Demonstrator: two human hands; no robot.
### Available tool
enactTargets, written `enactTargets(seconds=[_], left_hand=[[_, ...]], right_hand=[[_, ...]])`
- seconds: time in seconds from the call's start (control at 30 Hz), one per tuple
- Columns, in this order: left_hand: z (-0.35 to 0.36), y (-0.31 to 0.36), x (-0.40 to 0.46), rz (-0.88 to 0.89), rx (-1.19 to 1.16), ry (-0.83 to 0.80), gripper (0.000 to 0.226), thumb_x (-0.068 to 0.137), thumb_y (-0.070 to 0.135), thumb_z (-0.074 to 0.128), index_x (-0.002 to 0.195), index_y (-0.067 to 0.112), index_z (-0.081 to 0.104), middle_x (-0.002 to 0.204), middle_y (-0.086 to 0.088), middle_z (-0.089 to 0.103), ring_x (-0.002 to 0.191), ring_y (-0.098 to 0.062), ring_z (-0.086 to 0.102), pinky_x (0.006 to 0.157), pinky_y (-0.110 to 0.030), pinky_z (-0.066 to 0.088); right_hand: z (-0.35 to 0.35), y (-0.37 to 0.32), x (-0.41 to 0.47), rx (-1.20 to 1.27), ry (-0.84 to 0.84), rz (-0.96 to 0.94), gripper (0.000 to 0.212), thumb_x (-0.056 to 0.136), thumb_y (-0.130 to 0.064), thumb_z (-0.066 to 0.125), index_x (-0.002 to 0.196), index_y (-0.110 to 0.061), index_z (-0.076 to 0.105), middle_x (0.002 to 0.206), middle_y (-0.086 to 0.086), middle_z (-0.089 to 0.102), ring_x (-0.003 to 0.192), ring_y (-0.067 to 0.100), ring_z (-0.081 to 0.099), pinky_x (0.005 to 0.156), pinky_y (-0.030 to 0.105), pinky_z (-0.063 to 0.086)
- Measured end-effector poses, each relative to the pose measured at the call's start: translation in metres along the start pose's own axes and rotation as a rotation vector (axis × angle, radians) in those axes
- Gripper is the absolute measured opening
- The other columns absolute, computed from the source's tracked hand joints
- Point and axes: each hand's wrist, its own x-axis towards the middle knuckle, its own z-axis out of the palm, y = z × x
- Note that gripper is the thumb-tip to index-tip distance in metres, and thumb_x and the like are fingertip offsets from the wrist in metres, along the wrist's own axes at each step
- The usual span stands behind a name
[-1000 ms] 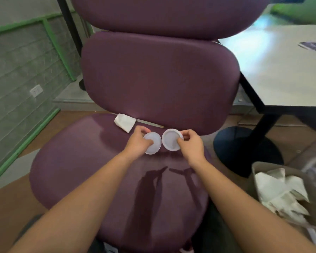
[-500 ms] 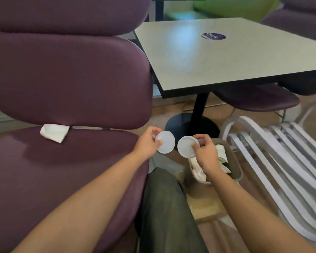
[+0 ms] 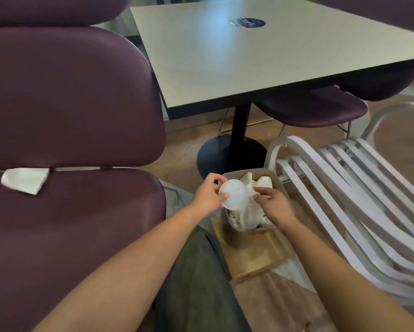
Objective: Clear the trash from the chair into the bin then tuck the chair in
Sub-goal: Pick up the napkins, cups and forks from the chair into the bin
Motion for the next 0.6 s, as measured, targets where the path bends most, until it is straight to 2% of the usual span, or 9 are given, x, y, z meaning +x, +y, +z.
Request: enactTargets(seconds=[0.1,0.2,0.3,0.37,0.43,0.53,0.6], left_hand=[[0.016,0.003,0.003,-0.013,0.001,-0.032,0.031,0.092,0.01,0.063,0.116,0.024,0.049,0.116,-0.002,0.058,0.106,-0.018,0.059,0.074,-0.029,0.06],[0.029,0.005,0.008,-0.027,-0.003,-0.043,0.032,0.092,0.01,0.063,0.116,0.025,0.049,0.114,-0.003,0.057,0.103,-0.019,0.06,0.072,-0.03,0.061],[0.039,0.007,0.014,-0.042,-0.008,-0.045,0.029,0.093,0.013,0.062,0.118,0.025,0.052,0.109,0.002,0.057,0.098,-0.016,0.059,0.076,-0.031,0.059],[0.043,0.006,0.018,-0.034,0.019,-0.05,0.03,0.092,0.019,0.063,0.12,0.026,0.056,0.11,0.006,0.059,0.098,-0.015,0.058,0.086,-0.038,0.056],[0.045,0.004,0.02,-0.036,0.036,-0.043,0.03,0.092,0.02,0.062,0.121,0.026,0.058,0.114,0.006,0.06,0.103,-0.015,0.056,0.092,-0.039,0.052],[0.04,0.002,0.021,-0.04,0.035,-0.019,0.029,0.093,0.018,0.061,0.119,0.029,0.058,0.115,0.007,0.059,0.106,-0.014,0.056,0.092,-0.034,0.05],[0.032,0.0,0.019,-0.032,0.025,-0.01,0.029,0.093,0.016,0.06,0.12,0.028,0.058,0.114,0.007,0.06,0.105,-0.012,0.056,0.089,-0.027,0.048]], right_hand=[[-0.002,-0.003,-0.002,0.153,-0.1,0.0,0.034,0.094,-0.031,0.06,0.127,-0.024,0.062,0.126,0.002,0.061,0.112,0.025,0.058,0.098,0.041,0.05],[-0.008,-0.003,0.002,0.124,-0.089,-0.062,0.032,0.09,-0.023,0.067,0.121,-0.023,0.063,0.108,0.003,0.065,0.102,0.025,0.062,0.089,0.043,0.055],[-0.019,0.0,0.01,0.072,-0.053,-0.067,0.02,0.091,-0.017,0.065,0.11,-0.023,0.064,0.093,0.0,0.065,0.092,0.024,0.062,0.073,0.032,0.051],[-0.027,0.003,0.016,-0.002,-0.049,-0.068,0.017,0.094,-0.015,0.059,0.108,-0.023,0.063,0.092,0.001,0.062,0.09,0.023,0.059,0.063,0.026,0.044],[-0.033,0.009,0.02,-0.117,-0.06,-0.05,0.021,0.097,-0.013,0.051,0.112,-0.021,0.063,0.1,0.003,0.06,0.093,0.024,0.057,0.057,0.024,0.042],[-0.036,0.018,0.023,-0.245,-0.077,-0.062,0.03,0.099,-0.012,0.043,0.112,-0.024,0.067,0.112,0.008,0.058,0.1,0.028,0.058,0.066,0.03,0.05],[-0.033,0.021,0.023,-0.353,-0.079,-0.089,0.032,0.1,-0.014,0.043,0.114,-0.03,0.067,0.122,0.011,0.055,0.112,0.032,0.053,0.087,0.039,0.051]])
